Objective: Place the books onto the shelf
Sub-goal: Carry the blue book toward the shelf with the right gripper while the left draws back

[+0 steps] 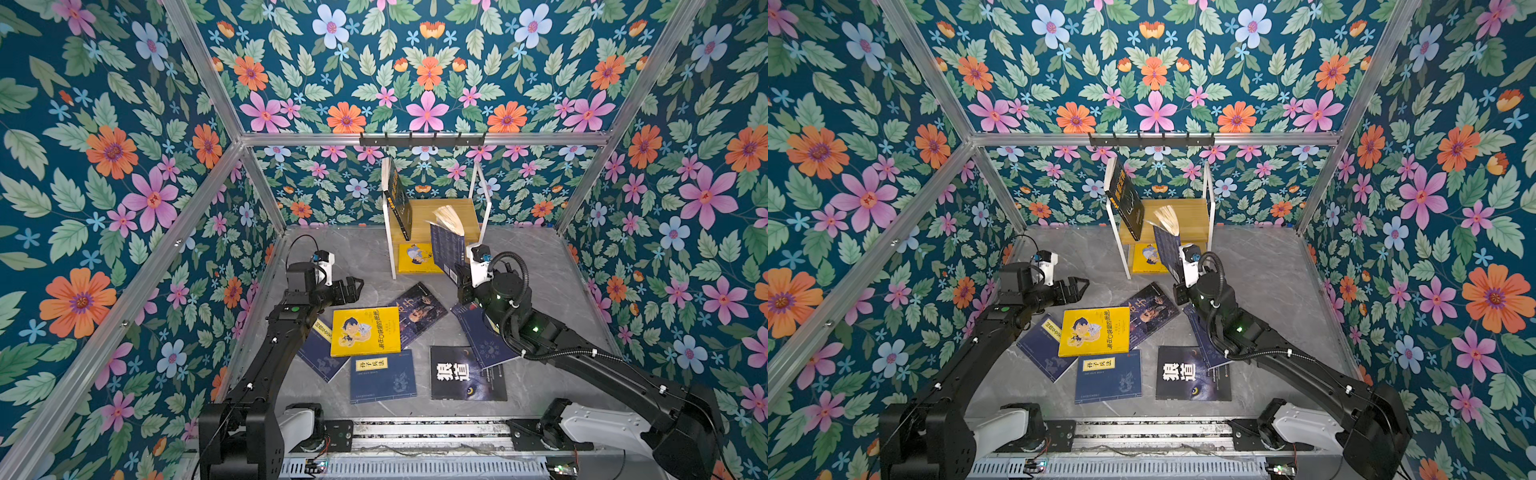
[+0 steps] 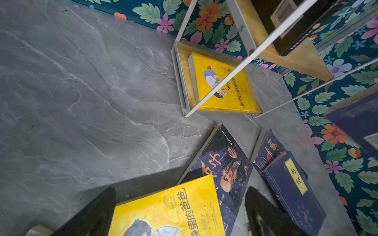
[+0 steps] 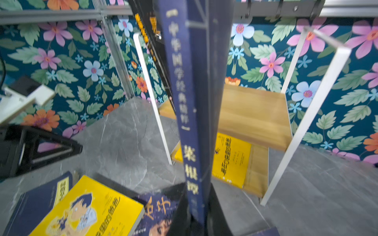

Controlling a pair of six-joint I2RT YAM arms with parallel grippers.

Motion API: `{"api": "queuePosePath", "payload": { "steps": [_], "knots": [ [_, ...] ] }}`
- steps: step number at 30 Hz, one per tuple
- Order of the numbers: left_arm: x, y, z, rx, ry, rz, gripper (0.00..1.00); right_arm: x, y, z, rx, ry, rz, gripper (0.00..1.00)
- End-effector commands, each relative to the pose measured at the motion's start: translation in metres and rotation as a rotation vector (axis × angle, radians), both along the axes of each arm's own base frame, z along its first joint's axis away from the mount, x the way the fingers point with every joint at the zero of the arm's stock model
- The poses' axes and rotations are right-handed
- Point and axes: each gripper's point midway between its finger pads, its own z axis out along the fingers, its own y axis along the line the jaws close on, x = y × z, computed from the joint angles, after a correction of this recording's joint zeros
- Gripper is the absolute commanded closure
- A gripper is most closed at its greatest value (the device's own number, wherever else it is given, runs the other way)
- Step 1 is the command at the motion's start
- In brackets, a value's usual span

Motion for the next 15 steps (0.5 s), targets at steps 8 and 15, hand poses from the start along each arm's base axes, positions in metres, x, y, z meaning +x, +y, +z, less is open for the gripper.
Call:
{"api": "queuePosePath", "payload": {
  "steps": [8,15],
  "knots": [
    [0.003,-0.005,0.015,-0.031,-0.05,-0.019,0.0,0.067,0.015,0.075,0.017,-0.142,-0.002,1.0],
    [0.009,0.0,0.016,-0.025,-0.032,0.005,0.0,0.087,0.026,0.083,0.006,-0.157,0.018,1.0]
  ]
}}
